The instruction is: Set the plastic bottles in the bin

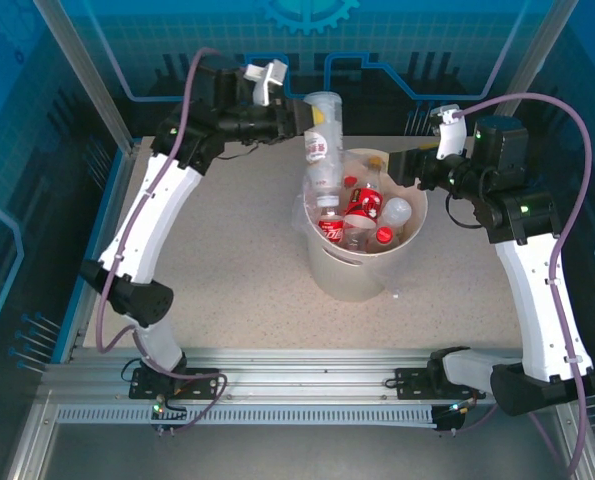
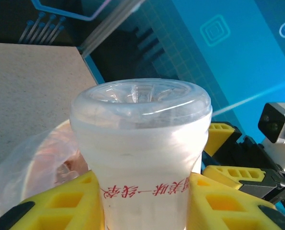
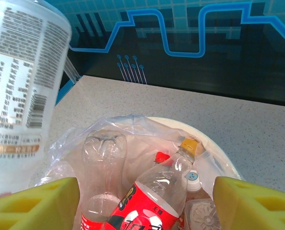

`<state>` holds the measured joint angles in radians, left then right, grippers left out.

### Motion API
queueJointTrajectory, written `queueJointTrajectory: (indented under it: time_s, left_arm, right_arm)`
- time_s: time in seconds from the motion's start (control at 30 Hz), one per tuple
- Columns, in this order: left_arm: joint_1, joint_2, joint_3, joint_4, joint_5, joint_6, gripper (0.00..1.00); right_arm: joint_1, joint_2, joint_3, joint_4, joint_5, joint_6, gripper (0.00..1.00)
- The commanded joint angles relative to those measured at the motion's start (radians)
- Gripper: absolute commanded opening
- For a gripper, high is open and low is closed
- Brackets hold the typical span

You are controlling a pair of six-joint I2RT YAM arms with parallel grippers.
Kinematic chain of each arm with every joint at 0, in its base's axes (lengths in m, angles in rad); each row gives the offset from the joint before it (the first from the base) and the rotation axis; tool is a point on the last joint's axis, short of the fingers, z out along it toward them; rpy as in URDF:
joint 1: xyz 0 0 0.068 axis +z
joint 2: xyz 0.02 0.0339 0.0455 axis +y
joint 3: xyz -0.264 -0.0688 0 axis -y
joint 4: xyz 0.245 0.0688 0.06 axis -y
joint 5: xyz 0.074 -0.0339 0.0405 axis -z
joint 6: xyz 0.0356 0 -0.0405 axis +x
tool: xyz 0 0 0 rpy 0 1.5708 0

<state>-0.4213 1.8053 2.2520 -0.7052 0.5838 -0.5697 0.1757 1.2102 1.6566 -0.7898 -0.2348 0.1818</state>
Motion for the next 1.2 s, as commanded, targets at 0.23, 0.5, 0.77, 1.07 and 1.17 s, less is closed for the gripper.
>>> queueJointTrajectory:
  time_s: [0.23,0.5,0.77,1.07,1.17]
  left_arm:
    - [-0.079,0.179,0.25,-0.287,-0.027,0.168,0.42]
    - [-0.093,0.204,0.241,-0.307,-0.072,0.21,0.59]
    - [-0.095,0.178,0.205,-0.233,-0.055,0.193,0.74]
    - [-0.006,0.007,-0.012,-0.092,-0.128,0.127,0.73]
    - [0.044,-0.094,-0.197,0.021,-0.138,0.072,0.71]
  right_arm:
    - [0.005,-0.006,-0.027,0.014,0.028,-0.018,0.74]
    - [0.006,0.008,-0.041,0.027,0.014,-0.009,0.74]
    - [0.072,0.045,-0.045,0.05,0.047,0.017,0.74]
    - [0.206,0.103,-0.013,-0.002,0.084,-0.007,0.7]
    - [0.215,0.106,-0.042,0.002,0.083,0.0,0.69]
